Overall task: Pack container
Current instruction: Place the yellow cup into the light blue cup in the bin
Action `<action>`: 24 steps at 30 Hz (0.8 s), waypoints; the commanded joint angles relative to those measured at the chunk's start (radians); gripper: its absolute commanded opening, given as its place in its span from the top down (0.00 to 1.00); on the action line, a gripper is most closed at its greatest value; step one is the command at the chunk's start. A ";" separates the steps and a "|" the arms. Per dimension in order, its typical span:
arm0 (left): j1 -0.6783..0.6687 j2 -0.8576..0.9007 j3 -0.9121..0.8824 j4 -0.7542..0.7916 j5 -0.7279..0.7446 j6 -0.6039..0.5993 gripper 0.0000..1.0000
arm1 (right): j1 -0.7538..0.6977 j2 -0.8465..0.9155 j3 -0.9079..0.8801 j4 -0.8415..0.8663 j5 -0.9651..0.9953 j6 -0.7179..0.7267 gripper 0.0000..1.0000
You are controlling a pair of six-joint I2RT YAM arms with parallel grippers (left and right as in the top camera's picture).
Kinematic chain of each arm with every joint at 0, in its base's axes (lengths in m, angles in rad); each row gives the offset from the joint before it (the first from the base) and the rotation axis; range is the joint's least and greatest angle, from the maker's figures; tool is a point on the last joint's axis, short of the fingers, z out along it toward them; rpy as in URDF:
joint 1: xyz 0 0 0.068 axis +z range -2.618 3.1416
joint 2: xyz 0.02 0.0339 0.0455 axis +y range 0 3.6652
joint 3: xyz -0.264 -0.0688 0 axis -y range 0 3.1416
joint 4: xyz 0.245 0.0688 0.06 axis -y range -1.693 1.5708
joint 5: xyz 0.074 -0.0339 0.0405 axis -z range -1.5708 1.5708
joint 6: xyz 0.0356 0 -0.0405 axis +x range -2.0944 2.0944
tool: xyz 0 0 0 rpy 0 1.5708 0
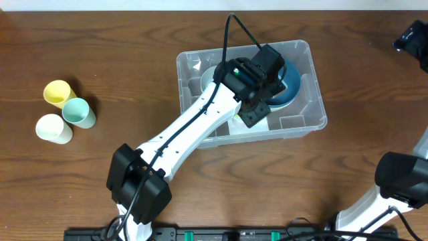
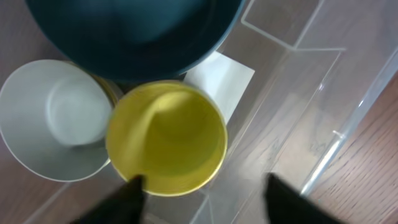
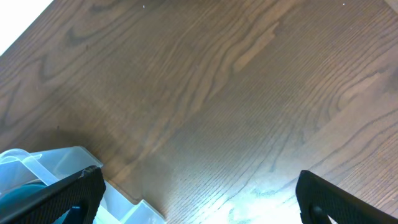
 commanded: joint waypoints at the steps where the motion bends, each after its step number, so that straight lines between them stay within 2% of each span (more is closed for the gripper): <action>1: 0.003 -0.004 -0.002 -0.020 -0.045 0.001 0.26 | -0.004 0.008 -0.002 -0.002 0.003 0.015 0.01; 5: 0.019 -0.040 0.019 -0.049 -0.176 -0.079 0.25 | -0.004 0.008 -0.002 -0.002 0.003 0.015 0.01; 9: 0.092 -0.142 0.031 -0.035 -0.240 -0.202 0.24 | -0.004 0.008 -0.002 -0.002 0.003 0.015 0.01; 16: 0.391 -0.322 0.031 0.010 -0.242 -0.319 0.17 | -0.004 0.008 -0.002 -0.002 0.003 0.015 0.01; 21: 0.644 -0.316 0.029 0.020 -0.241 -0.342 0.17 | -0.004 0.008 -0.002 -0.002 0.003 0.015 0.01; 24: 0.758 -0.280 0.024 0.011 -0.229 -0.412 0.17 | -0.004 0.008 -0.002 -0.002 0.003 0.015 0.01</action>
